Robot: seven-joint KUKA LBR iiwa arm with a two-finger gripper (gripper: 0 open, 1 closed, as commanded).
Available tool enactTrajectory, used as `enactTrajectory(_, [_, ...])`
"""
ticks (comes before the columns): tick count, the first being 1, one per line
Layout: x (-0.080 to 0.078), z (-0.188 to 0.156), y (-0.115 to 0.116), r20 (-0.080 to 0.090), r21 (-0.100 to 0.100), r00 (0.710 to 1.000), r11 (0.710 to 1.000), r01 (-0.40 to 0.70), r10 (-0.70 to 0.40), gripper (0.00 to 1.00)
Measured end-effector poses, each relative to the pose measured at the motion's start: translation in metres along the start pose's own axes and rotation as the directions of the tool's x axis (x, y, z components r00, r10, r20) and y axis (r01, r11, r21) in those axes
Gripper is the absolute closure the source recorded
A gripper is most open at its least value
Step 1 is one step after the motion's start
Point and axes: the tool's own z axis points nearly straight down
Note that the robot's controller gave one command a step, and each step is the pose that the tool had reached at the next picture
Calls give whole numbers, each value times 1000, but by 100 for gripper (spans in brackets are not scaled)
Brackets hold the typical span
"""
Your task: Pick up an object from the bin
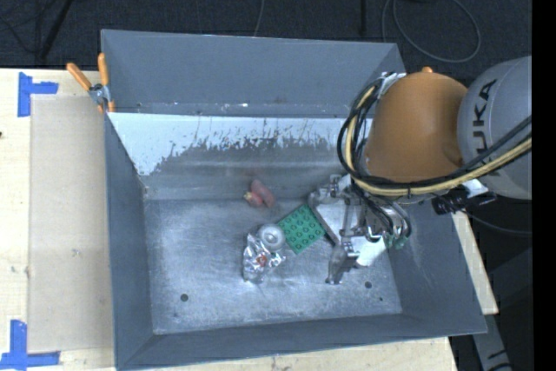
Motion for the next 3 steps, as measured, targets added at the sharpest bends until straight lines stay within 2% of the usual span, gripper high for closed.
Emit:
enactTrajectory(1, [-59,112,16,16,1,994,994,108,-108,0])
enactTrajectory(2, [-77,109,-5,13,-3,1000,1000,11,-11,0])
enactTrajectory(3, [-80,105,-5,21,-3,1000,1000,10,-10,100])
